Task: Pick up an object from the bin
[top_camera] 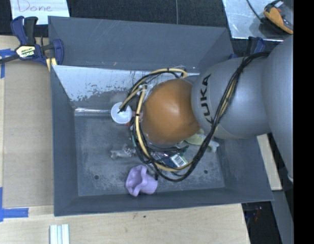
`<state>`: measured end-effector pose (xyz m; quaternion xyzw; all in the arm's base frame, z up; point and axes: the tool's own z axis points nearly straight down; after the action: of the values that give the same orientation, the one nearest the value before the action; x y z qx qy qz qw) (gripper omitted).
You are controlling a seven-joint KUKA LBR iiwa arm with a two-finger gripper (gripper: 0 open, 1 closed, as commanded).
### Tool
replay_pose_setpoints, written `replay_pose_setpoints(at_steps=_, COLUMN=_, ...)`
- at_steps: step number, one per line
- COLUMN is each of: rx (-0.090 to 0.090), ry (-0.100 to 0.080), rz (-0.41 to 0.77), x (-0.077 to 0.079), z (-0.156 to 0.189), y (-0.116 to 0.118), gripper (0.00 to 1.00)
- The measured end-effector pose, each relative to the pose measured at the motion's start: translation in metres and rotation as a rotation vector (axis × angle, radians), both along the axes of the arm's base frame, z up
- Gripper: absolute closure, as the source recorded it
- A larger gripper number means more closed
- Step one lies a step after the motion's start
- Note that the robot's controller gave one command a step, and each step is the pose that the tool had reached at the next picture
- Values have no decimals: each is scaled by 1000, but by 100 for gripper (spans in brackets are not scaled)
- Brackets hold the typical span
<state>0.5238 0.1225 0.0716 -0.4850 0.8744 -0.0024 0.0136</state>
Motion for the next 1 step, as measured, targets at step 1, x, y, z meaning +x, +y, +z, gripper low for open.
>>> replay_pose_setpoints(at_steps=1, rx=-6, ry=4, rz=131, x=-17, z=0, y=-6, gripper=100)
